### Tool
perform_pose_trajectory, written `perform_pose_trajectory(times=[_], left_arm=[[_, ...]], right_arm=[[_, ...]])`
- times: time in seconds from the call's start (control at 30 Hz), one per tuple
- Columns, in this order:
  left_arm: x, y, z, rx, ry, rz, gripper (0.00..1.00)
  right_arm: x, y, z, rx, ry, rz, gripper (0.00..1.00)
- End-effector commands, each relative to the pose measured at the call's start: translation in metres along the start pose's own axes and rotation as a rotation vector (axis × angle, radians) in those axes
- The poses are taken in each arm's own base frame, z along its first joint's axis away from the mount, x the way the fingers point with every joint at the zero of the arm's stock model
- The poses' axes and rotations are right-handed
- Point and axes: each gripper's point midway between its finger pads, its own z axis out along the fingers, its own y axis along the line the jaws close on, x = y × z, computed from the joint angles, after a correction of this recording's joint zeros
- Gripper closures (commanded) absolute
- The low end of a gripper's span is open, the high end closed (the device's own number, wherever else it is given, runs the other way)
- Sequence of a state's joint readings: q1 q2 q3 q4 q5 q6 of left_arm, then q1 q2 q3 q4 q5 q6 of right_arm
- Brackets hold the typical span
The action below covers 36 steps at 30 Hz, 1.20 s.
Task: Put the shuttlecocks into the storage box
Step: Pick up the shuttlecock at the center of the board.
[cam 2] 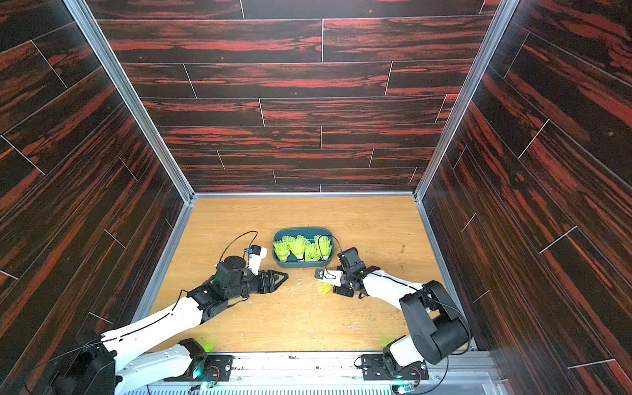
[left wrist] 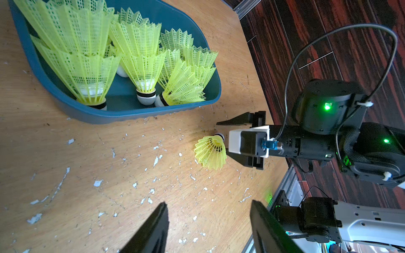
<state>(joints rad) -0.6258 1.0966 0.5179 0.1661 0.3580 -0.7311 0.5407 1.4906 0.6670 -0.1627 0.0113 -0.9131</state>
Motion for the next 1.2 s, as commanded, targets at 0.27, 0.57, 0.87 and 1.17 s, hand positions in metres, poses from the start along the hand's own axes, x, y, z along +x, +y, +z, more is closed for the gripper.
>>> perform_pose_trajectory(times=[0.27, 0.57, 0.87, 1.17], left_arm=[[-0.002, -0.004, -0.002, 0.020, -0.017, 0.006, 0.37], [0.010, 0.010, 0.009, 0.023, -0.001, -0.106, 0.37], [0.018, 0.016, 0.015, 0.039, 0.008, -0.153, 0.37], [0.013, 0.013, 0.014, 0.034, 0.003, -0.131, 0.37]], right_arm=[[0.001, 0.012, 0.004, -0.045, 0.012, 0.007, 0.57], [-0.005, 0.005, 0.006, -0.041, 0.012, 0.051, 0.61], [-0.007, 0.009, 0.001, -0.054, -0.007, 0.063, 0.72], [-0.034, 0.015, -0.022, -0.119, -0.077, 0.068, 0.81]])
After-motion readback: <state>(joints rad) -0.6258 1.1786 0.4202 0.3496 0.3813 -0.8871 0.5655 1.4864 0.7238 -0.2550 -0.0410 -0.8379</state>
